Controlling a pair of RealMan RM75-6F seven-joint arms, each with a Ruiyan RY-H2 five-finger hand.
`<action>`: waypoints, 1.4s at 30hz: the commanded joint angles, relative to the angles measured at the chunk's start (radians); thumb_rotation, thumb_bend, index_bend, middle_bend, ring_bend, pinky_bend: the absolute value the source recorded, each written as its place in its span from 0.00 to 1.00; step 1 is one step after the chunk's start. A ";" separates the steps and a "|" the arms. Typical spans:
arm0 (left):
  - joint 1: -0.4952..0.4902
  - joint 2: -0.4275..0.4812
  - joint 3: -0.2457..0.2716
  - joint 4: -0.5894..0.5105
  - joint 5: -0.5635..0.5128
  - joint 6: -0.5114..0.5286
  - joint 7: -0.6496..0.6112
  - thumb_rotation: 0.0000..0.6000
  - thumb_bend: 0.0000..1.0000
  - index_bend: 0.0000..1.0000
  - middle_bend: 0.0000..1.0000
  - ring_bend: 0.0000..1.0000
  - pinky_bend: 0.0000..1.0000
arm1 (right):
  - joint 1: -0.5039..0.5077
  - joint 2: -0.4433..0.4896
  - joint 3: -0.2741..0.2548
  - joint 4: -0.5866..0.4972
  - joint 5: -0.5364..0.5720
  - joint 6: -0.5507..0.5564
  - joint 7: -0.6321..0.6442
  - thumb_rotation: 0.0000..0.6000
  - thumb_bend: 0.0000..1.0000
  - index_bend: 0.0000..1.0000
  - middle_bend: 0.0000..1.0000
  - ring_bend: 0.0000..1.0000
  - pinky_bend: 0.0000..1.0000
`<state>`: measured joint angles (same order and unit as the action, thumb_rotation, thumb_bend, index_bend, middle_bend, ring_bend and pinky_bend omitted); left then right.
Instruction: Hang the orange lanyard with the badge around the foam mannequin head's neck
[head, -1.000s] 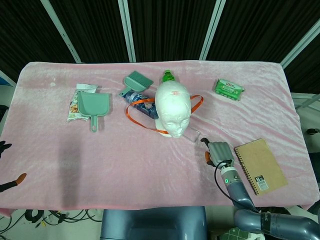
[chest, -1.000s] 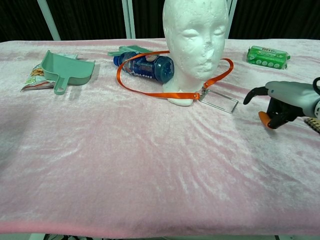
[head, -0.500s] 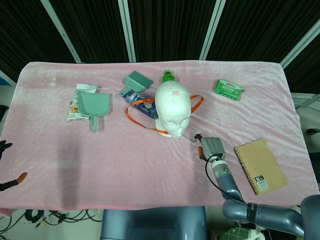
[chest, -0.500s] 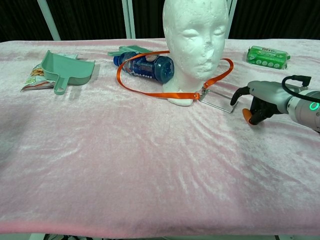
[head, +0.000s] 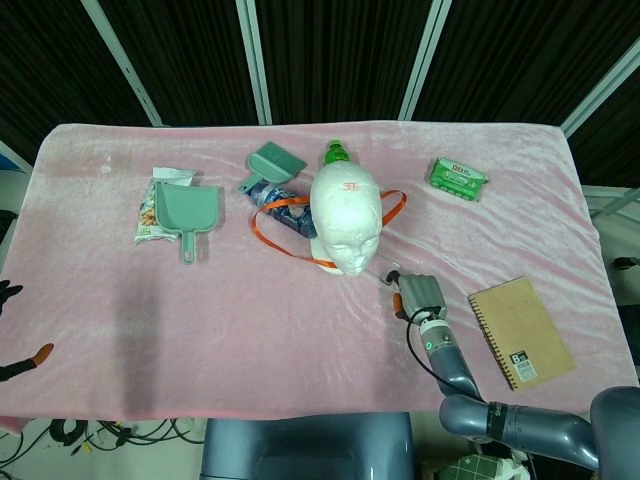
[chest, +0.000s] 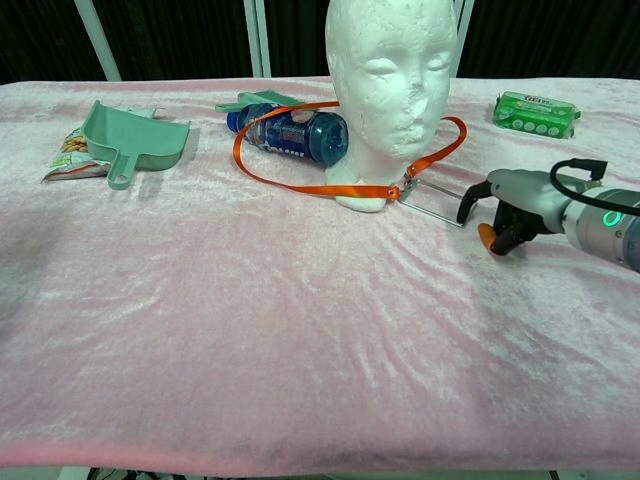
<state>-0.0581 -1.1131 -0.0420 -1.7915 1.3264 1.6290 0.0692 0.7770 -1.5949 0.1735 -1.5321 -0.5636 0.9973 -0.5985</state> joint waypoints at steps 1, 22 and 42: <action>0.003 -0.001 -0.005 0.000 -0.001 0.000 -0.002 1.00 0.09 0.21 0.13 0.00 0.01 | 0.003 -0.004 0.002 0.004 0.000 -0.001 0.002 1.00 0.64 0.32 0.98 0.98 0.93; 0.019 -0.004 -0.031 -0.003 0.003 -0.008 -0.009 1.00 0.09 0.22 0.13 0.00 0.01 | 0.014 -0.015 -0.001 -0.003 0.002 0.004 -0.001 1.00 0.64 0.56 0.99 0.98 0.93; 0.034 -0.004 -0.049 -0.007 0.006 -0.007 -0.008 1.00 0.09 0.22 0.13 0.00 0.01 | 0.004 0.021 -0.025 -0.066 0.016 0.014 -0.007 1.00 0.65 0.60 0.99 0.98 0.93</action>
<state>-0.0251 -1.1167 -0.0903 -1.7981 1.3326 1.6219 0.0611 0.7820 -1.5747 0.1500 -1.5970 -0.5473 1.0104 -0.6050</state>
